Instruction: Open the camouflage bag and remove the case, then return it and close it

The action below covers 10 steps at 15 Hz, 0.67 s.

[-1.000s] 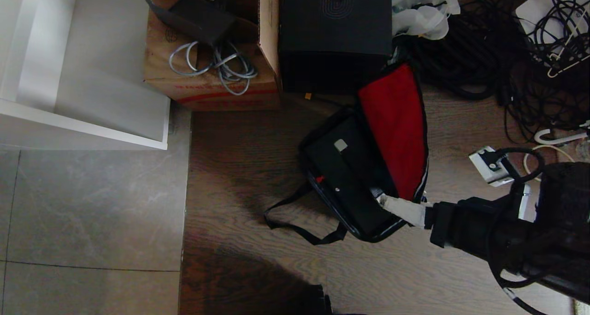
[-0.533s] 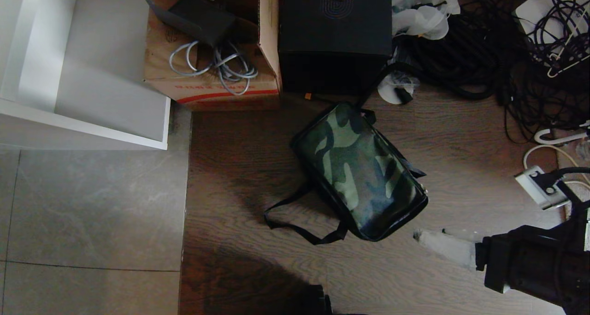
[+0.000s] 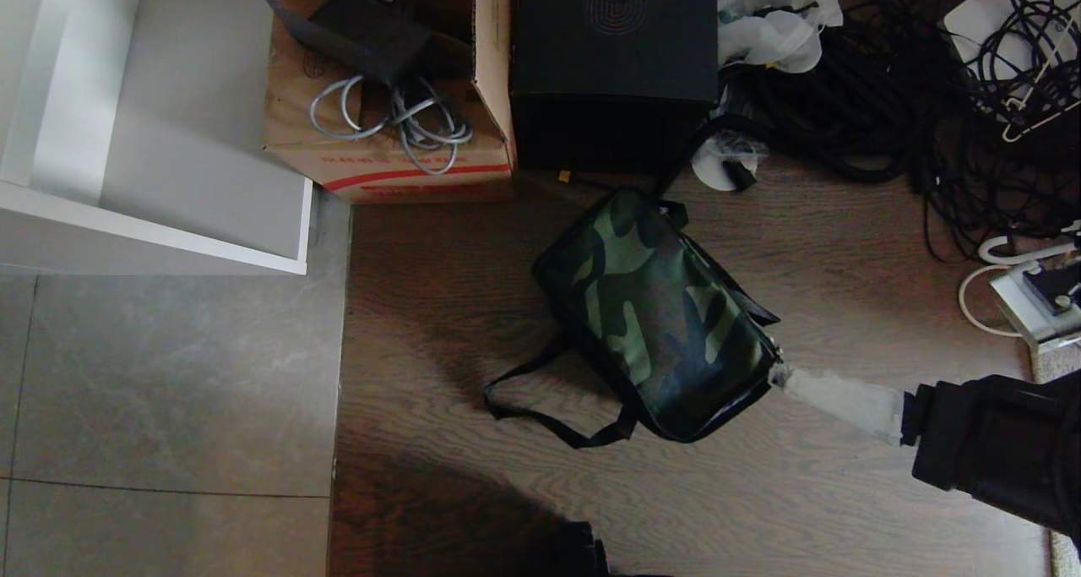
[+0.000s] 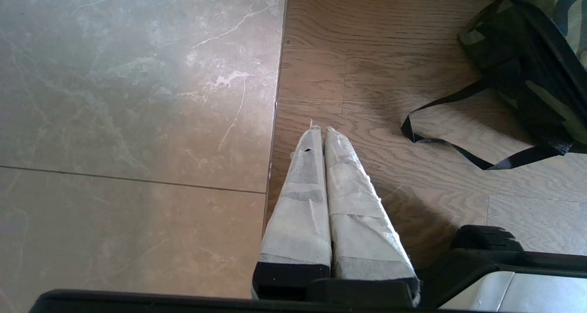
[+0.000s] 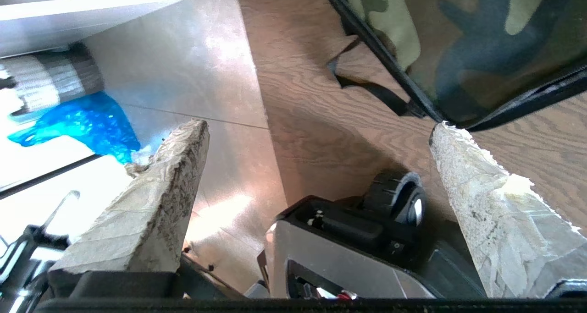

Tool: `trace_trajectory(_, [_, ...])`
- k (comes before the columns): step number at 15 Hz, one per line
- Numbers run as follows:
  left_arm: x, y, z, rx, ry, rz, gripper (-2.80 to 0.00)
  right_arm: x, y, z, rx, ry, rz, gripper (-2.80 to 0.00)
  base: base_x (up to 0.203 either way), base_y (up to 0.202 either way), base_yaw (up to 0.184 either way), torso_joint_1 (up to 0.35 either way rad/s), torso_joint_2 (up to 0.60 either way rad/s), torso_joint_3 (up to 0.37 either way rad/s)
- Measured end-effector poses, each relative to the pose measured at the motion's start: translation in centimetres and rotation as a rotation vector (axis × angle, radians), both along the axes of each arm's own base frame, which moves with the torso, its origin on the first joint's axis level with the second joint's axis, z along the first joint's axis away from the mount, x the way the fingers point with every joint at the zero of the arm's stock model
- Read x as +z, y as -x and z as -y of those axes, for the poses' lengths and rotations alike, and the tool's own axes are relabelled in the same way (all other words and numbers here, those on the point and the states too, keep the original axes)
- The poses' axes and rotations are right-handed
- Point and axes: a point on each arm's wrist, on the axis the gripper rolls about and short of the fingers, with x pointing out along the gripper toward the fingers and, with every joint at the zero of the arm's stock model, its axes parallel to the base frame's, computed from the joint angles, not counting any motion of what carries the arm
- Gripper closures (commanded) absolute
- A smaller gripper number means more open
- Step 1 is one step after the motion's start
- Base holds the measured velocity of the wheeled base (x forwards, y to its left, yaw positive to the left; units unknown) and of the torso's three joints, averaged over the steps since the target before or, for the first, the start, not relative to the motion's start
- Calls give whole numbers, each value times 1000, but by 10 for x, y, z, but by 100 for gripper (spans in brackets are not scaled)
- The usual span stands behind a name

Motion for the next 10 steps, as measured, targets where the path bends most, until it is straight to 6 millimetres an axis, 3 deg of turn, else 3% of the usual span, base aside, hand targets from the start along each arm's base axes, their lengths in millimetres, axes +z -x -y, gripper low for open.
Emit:
trace_trajectory(6, [0,0,0,0,0,0,0,-9,-57,0,-213,-63,-166,-280,0,0,0,0,0,0])
trace_trajectory(10, [0,0,0,0,-1,0,0,-27,-89,4,-346,-67,-255,-280,0,0,0,0,0,0])
